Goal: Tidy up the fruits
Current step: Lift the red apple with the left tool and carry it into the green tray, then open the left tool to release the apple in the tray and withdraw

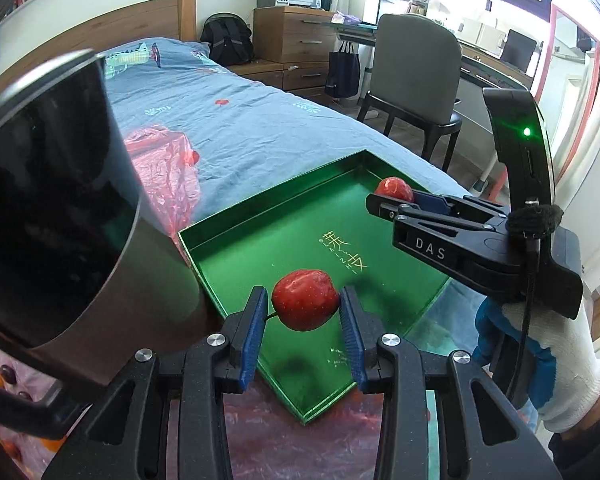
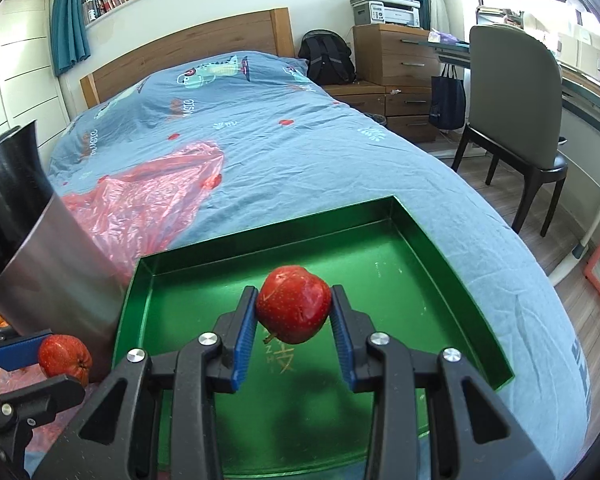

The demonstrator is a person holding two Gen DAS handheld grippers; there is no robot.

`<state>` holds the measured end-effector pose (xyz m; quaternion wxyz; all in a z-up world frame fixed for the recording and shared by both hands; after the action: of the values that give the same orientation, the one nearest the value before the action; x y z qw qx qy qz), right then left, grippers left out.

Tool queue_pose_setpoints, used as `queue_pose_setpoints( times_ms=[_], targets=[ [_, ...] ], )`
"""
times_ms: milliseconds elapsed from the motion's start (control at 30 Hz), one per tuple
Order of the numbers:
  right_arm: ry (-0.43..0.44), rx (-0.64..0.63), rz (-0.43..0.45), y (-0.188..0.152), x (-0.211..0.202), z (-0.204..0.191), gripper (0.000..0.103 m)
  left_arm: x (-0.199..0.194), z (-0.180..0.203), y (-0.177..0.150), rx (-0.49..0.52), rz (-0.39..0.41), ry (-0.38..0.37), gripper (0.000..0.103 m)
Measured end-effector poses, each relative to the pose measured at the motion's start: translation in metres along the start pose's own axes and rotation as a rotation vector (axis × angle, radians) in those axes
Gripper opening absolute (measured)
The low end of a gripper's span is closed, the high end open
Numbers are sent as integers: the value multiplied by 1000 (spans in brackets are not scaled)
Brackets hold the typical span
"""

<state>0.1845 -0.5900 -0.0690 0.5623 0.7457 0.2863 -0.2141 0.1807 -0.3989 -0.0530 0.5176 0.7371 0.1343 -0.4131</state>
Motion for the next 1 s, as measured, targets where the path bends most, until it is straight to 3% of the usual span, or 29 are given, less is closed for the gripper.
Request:
queue_pose_setpoints(
  times_ms=[300, 533, 1000],
  targets=[
    [-6, -6, -38, 3, 47, 24, 0, 51, 12, 6, -8, -38, 54, 32],
    [0, -5, -40, 5, 61, 26, 0, 85, 18, 10, -27, -59, 97, 32],
    [-37, -12, -103, 8, 87, 25, 0, 110, 20, -3, -60, -102, 135, 34]
  ],
)
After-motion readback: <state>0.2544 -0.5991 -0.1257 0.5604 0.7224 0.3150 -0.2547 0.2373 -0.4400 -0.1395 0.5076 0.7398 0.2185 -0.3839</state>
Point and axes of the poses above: each gripper's, at about its wrist camera, not at the fingertips, and x roughly the way its jaws point, z to its right, y to its top, the point moved 4 cm from there along x, roughly the way its jaws point, and after that the axes turned 15 degrees about y, right-handed, at the moved point
